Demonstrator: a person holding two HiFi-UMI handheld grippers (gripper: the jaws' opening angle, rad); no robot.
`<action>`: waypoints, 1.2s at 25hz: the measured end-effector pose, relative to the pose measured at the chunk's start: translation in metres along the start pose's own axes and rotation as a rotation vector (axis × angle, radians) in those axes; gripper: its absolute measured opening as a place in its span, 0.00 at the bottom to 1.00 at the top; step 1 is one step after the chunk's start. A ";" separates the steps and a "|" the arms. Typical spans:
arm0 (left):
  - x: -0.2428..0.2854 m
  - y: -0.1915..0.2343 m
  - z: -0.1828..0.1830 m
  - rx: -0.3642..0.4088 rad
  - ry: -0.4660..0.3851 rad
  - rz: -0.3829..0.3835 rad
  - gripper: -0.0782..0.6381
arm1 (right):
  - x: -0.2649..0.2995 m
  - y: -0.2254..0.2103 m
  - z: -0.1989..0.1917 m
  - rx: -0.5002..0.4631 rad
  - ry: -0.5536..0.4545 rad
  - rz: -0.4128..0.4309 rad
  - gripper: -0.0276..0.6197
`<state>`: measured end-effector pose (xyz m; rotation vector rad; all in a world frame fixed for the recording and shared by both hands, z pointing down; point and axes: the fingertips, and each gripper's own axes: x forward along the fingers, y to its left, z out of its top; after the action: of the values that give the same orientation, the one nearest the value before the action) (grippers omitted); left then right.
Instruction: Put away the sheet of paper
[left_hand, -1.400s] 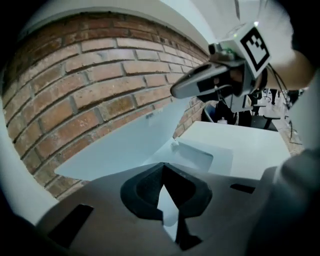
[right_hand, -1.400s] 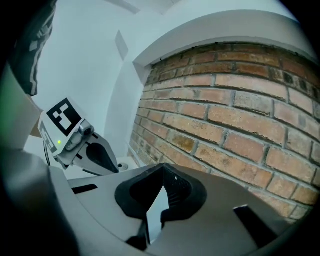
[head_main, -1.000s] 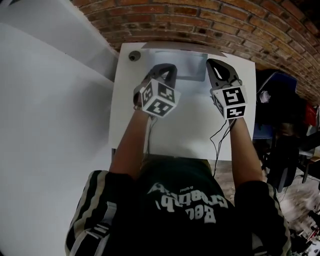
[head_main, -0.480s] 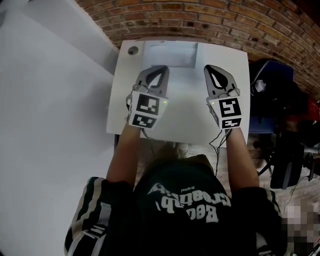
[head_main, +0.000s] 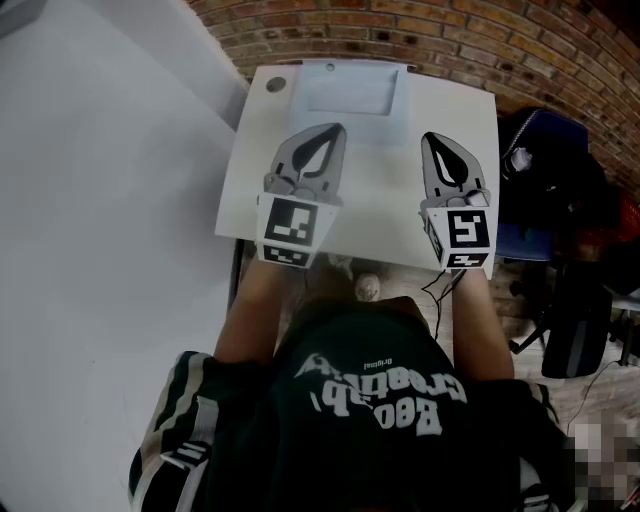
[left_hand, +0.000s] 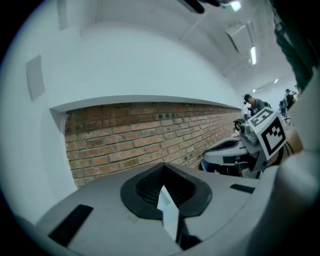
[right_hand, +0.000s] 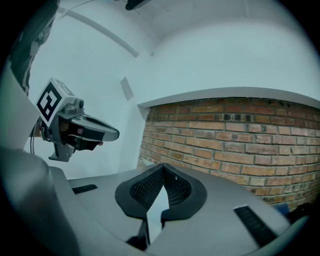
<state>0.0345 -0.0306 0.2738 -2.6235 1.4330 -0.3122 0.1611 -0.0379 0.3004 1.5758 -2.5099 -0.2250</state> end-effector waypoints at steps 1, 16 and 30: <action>-0.004 -0.002 0.003 -0.002 -0.011 0.005 0.11 | -0.005 0.000 0.001 0.002 -0.005 -0.004 0.03; -0.028 -0.001 0.016 0.015 -0.086 0.030 0.11 | -0.023 0.011 0.012 -0.009 -0.040 -0.026 0.03; -0.023 -0.009 0.014 0.019 -0.087 0.033 0.11 | -0.029 0.014 0.017 -0.054 -0.049 0.002 0.03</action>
<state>0.0334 -0.0064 0.2594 -2.5620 1.4362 -0.2048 0.1571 -0.0055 0.2852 1.5657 -2.5193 -0.3331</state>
